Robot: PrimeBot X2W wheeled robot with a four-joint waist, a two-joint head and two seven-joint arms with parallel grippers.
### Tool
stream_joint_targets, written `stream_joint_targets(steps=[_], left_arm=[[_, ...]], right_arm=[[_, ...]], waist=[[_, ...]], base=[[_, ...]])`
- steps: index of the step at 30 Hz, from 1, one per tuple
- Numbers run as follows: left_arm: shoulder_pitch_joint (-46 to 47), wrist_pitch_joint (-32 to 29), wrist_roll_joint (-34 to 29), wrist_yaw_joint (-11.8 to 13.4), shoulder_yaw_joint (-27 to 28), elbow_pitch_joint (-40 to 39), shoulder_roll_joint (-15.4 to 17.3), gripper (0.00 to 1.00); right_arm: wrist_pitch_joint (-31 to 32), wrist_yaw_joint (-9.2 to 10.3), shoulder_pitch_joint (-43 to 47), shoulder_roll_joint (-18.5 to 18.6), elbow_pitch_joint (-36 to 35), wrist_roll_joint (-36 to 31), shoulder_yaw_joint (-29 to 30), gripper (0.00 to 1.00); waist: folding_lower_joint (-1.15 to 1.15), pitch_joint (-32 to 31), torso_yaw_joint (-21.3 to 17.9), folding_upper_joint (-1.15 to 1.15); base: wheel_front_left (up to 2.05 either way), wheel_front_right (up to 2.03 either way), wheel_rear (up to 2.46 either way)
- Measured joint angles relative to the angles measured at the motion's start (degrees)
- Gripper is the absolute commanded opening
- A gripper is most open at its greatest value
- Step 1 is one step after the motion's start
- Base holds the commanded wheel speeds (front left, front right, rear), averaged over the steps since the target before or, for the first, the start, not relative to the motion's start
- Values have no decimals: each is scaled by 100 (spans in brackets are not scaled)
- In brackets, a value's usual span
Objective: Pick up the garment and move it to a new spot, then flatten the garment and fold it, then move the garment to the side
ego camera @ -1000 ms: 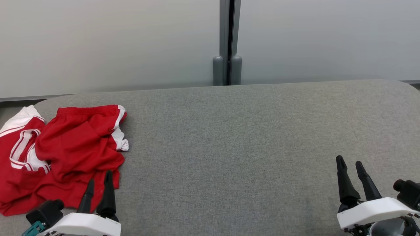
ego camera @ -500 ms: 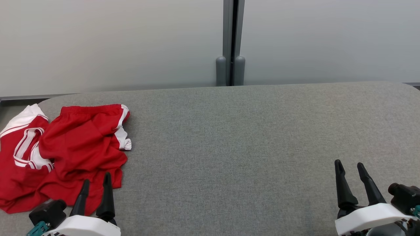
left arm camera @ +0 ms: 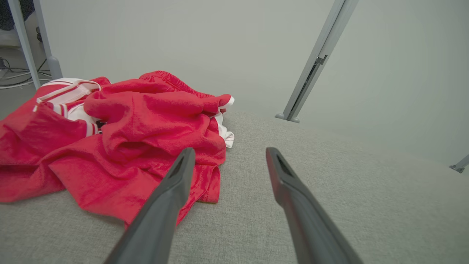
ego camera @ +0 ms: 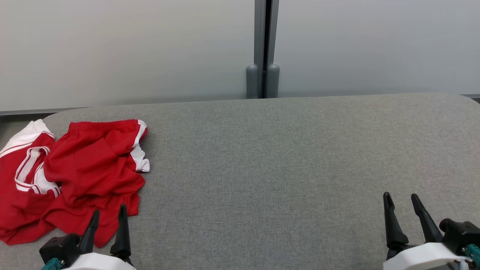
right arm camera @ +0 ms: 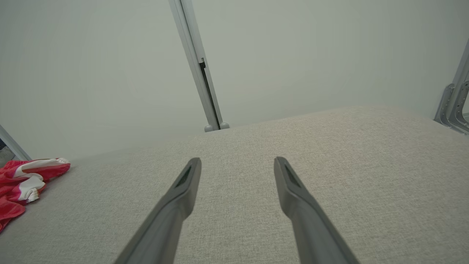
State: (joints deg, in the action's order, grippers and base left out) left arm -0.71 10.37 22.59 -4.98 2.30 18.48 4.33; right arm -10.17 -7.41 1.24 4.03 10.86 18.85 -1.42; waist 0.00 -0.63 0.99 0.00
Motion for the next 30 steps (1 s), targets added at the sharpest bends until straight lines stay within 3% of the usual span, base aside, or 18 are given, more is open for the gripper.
stream_joint_targets(steps=[30], left_arm=[[-104, 354, -1432, -93, 372, 60, 24, 100]], right_arm=[[-354, -1, 88, -98, -40, -1029, 283, 100]], waist=[[0, -1, 32, 0]], base=[[0, 0, 0]])
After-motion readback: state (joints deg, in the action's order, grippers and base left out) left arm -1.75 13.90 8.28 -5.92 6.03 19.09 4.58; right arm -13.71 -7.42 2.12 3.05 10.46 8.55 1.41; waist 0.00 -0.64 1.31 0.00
